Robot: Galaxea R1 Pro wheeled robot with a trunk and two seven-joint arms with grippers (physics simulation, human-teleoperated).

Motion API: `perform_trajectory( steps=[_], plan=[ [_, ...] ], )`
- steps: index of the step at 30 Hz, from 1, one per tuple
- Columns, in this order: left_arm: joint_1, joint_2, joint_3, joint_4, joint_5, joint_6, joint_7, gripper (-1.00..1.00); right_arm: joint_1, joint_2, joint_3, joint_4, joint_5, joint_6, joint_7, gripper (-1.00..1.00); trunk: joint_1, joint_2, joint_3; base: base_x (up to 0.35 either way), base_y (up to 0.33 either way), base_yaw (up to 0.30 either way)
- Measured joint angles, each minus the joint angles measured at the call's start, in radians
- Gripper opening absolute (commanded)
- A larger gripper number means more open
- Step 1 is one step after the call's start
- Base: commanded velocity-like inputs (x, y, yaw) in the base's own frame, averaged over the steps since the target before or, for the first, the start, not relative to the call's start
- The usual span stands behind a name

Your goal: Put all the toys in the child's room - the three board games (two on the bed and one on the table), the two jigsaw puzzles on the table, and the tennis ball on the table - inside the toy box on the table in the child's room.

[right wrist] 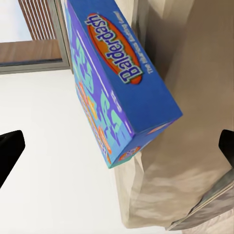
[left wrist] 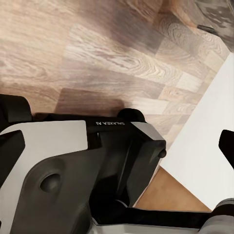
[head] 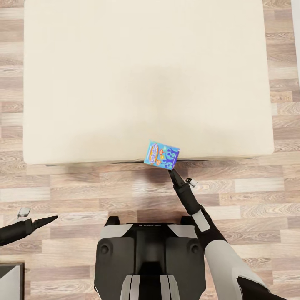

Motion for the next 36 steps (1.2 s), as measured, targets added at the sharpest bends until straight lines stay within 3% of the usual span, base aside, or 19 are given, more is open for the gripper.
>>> perform_trajectory(
  steps=[27,36],
  plan=[
    [0.000,0.001,0.000,0.000,0.000,0.001,0.000,1.00,0.000,-0.002,-0.001,0.000,-0.003,0.000,-0.001,1.00,0.000,0.000,0.000,0.004,0.003,0.000],
    [0.000,0.001,0.000,0.000,0.000,0.011,0.000,1.00,0.000,-0.002,0.000,0.000,-0.003,0.000,0.000,1.00,0.027,-0.049,-0.022,0.000,0.000,0.000]
  ],
)
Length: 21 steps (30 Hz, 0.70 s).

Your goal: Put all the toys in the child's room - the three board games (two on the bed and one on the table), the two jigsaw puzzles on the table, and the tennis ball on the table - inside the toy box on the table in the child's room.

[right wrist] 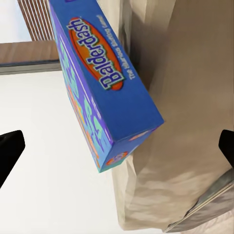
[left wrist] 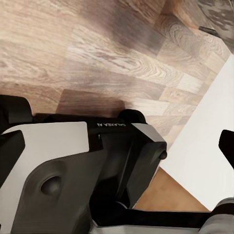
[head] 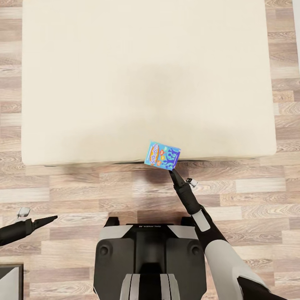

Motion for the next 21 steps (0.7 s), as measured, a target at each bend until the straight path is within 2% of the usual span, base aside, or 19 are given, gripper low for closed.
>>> perform_trajectory(
  steps=[11,17,21],
  plan=[
    [0.000,0.000,0.000,0.000,0.000,0.008,0.000,1.00,0.000,0.001,0.000,0.001,0.000,0.003,-0.001,1.00,0.000,0.000,0.000,0.000,0.000,0.000],
    [0.000,0.000,0.000,0.000,0.000,0.009,0.000,1.00,0.000,0.002,0.000,0.001,0.000,0.003,0.000,1.00,0.023,-0.042,-0.019,0.000,0.000,0.000],
    [0.000,0.000,0.000,0.000,0.000,0.010,0.000,1.00,0.000,0.002,0.000,0.002,0.000,0.003,-0.001,1.00,0.023,-0.042,-0.019,0.000,0.000,0.000]
  ],
)
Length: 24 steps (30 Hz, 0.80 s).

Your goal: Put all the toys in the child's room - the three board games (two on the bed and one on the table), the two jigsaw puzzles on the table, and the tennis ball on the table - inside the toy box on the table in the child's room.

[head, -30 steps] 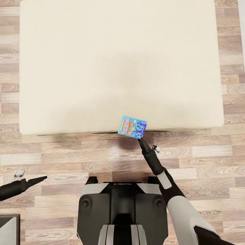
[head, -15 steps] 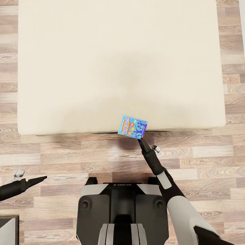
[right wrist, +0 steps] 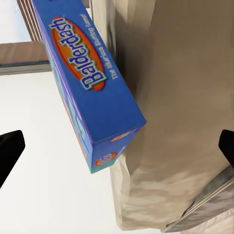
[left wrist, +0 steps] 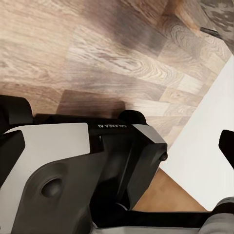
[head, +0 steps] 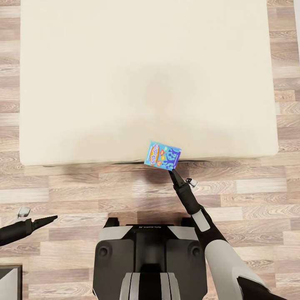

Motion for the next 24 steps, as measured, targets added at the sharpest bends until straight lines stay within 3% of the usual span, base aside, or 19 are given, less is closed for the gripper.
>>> perform_trajectory(
  steps=[13,24],
  plan=[
    [0.000,0.000,0.000,0.000,0.001,0.000,0.000,1.00,0.000,0.003,0.000,0.000,0.001,0.000,-0.001,1.00,0.000,0.000,0.000,0.000,0.001,0.000],
    [0.000,0.000,0.000,0.000,0.000,0.000,0.000,1.00,0.000,0.001,0.000,0.000,0.001,0.000,-0.001,1.00,0.000,0.000,0.000,0.000,0.098,0.000]
  ],
)
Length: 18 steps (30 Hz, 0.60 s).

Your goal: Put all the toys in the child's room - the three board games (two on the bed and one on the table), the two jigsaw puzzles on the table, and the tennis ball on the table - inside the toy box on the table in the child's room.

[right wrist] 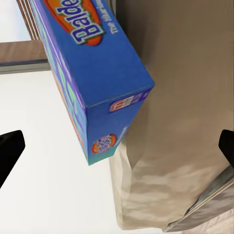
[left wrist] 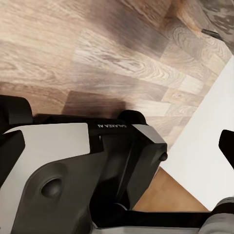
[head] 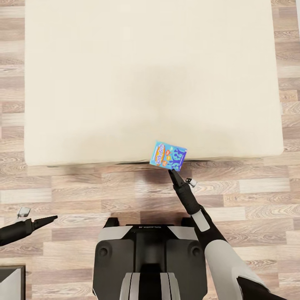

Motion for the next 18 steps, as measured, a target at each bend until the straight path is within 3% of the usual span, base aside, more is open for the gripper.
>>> perform_trajectory(
  steps=[9,18],
  plan=[
    [0.000,0.000,0.000,0.001,0.000,0.000,0.000,1.00,0.000,-0.001,0.000,0.000,0.000,0.001,-0.002,1.00,0.000,0.000,0.000,0.000,0.015,0.000],
    [0.000,0.000,0.000,0.000,0.000,0.000,0.000,1.00,0.000,-0.001,0.000,0.000,0.000,0.001,-0.005,1.00,0.000,0.000,0.000,0.000,0.094,0.000]
  ],
)
